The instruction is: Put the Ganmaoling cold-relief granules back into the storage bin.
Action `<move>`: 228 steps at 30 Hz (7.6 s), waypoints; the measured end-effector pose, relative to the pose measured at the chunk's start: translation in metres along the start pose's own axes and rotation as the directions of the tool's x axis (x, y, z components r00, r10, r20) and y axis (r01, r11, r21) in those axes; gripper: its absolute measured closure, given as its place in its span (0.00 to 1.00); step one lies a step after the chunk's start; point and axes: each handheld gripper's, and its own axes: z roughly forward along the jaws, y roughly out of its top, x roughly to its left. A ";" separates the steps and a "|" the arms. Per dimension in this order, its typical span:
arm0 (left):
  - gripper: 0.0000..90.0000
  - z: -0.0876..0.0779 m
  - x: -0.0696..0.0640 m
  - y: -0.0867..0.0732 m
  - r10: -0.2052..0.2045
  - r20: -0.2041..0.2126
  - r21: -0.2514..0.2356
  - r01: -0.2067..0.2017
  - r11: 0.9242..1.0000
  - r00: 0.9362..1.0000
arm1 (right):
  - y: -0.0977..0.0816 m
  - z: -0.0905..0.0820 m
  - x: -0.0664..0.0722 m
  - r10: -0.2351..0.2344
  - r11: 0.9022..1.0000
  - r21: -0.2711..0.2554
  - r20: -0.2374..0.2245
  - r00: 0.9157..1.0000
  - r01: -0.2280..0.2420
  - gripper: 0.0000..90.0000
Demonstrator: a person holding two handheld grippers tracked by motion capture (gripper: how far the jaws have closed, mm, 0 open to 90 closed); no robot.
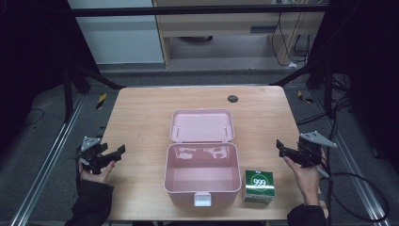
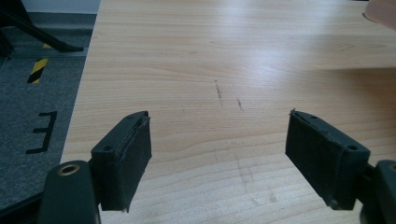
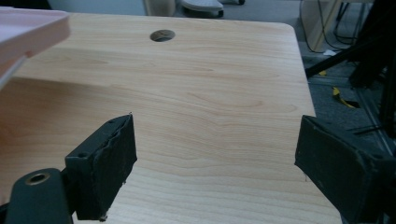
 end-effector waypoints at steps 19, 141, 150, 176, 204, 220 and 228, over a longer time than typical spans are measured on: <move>0.28 0.005 -0.005 -0.004 0.046 0.029 0.044 -0.047 0.998 0.999 | 0.025 -0.013 0.019 -0.180 0.983 0.016 -0.125 0.976 0.183 0.14; 0.28 0.016 -0.019 -0.010 0.131 0.061 0.104 -0.137 0.985 0.990 | 0.014 -0.025 0.105 -0.531 0.399 0.194 -0.748 0.399 0.896 0.03; 0.28 0.016 -0.019 -0.010 0.134 0.061 0.107 -0.140 0.984 0.989 | 0.005 -0.020 0.105 -0.527 0.386 0.209 -0.750 0.400 0.899 0.03; 0.28 0.016 -0.019 -0.010 0.135 0.060 0.108 -0.141 0.984 0.989 | -0.012 -0.004 0.109 -0.487 0.366 0.231 -0.778 0.397 0.902 0.11; 0.28 0.018 -0.019 -0.010 0.136 0.062 0.114 -0.142 0.983 0.989 | 0.002 -0.012 0.097 -0.454 0.395 0.270 -0.774 0.442 0.878 0.17; 0.28 0.019 -0.021 -0.011 0.142 0.066 0.121 -0.149 0.981 0.988 | 0.034 -0.033 0.095 -0.494 0.424 0.224 -0.755 0.431 0.877 0.17; 0.28 0.019 -0.020 -0.011 0.140 0.066 0.121 -0.147 0.982 0.988 | 0.057 -0.046 0.095 -0.512 0.423 0.206 -0.750 0.420 0.883 0.17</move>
